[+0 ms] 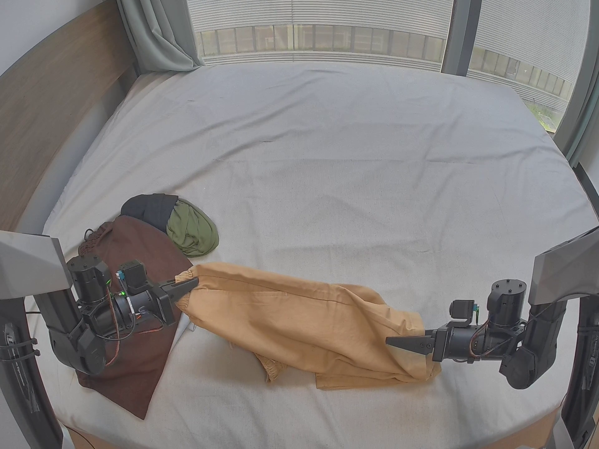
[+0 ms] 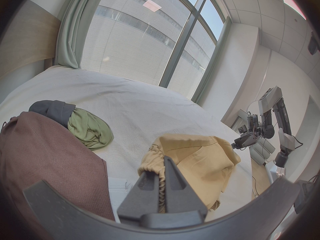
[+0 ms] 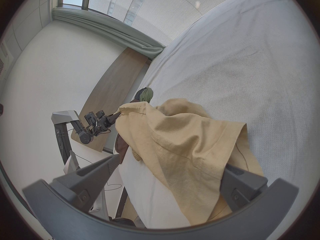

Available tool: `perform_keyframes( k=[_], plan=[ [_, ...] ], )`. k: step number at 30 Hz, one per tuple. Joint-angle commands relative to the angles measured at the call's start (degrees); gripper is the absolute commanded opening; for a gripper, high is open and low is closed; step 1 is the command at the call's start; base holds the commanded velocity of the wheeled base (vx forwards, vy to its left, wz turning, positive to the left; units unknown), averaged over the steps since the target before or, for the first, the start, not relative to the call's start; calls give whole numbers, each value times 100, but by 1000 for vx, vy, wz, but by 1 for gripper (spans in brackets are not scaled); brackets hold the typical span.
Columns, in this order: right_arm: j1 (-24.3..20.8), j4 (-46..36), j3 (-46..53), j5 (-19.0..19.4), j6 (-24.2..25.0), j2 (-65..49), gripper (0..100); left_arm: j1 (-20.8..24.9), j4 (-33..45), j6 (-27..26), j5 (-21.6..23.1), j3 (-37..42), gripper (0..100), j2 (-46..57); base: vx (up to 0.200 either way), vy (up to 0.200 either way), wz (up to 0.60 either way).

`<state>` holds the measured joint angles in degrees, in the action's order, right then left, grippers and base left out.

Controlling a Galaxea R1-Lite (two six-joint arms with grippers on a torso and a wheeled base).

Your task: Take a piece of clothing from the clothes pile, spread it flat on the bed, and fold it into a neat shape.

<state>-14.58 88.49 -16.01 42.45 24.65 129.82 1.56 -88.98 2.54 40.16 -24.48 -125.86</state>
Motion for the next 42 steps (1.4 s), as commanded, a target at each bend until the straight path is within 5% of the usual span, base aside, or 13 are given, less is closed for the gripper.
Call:
perform_keyframes(
  k=[1,6,7,42],
  plan=[
    [-36,1,-17,0,5,17,100,2,-5,1,1,5,0,-18,0,0,0],
    [-54,1,-17,0,5,26,100,2,-5,1,1,-4,0,-18,0,0,0],
    [-45,1,-25,0,5,26,0,2,-5,1,1,-4,0,-18,0,0,0],
    [280,-7,-131,-17,585,-1319,0,160,-5,406,1,-75,0,334,0,0,0]
  ],
)
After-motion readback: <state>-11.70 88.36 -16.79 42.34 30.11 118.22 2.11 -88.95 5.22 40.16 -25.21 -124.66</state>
